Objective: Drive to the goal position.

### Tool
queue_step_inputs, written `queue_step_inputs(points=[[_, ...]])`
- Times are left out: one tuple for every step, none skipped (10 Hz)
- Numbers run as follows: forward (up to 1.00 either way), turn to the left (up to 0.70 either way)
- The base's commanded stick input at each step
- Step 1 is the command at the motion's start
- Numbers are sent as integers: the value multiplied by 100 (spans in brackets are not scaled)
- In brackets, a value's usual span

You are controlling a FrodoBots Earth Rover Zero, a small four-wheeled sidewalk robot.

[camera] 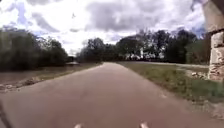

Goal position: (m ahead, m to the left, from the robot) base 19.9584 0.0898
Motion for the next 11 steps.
queue_step_inputs(points=[[100, 0], [100, 0], [100, 0], [100, 0], [100, 0], [100, 0], [100, 0], [100, 0], [100, 0], [100, 0], [100, 0]])
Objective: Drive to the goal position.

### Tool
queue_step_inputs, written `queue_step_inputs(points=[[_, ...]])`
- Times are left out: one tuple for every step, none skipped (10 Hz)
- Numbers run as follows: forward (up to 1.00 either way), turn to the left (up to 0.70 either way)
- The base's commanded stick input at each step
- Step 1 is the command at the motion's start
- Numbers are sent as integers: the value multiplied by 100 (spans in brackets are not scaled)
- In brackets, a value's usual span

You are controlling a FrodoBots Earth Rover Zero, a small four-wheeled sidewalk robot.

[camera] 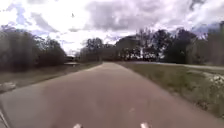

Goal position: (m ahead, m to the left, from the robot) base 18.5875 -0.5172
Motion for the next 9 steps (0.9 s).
queue_step_inputs(points=[[100, 0], [100, 0], [100, 0], [100, 0], [100, 0], [100, 0], [100, 0], [100, 0], [100, 0]])
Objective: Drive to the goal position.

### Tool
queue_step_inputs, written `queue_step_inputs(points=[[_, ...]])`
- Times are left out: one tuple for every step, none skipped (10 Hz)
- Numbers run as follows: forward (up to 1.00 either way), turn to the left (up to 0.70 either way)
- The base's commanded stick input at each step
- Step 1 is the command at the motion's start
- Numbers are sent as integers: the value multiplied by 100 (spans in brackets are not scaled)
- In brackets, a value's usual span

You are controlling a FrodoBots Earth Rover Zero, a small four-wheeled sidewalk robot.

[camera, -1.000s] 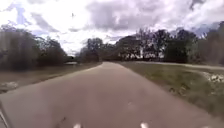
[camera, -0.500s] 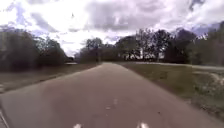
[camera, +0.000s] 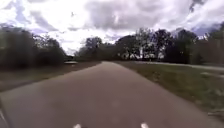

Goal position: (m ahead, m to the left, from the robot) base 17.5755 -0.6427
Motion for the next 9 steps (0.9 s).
queue_step_inputs(points=[[100, 0], [100, 0], [100, 0], [100, 0], [100, 0], [100, 0], [100, 0], [100, 0], [100, 0]])
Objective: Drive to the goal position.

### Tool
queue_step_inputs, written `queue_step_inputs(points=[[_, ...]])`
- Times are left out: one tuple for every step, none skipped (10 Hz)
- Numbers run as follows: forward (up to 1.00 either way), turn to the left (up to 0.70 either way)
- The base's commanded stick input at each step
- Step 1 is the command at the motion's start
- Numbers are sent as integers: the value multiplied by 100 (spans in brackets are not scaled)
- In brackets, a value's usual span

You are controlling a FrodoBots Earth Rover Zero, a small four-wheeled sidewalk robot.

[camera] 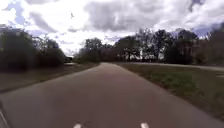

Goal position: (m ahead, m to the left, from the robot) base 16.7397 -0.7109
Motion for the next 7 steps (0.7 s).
queue_step_inputs(points=[[100, 0], [100, 0], [100, 0], [100, 0], [100, 0], [100, 0], [100, 0]])
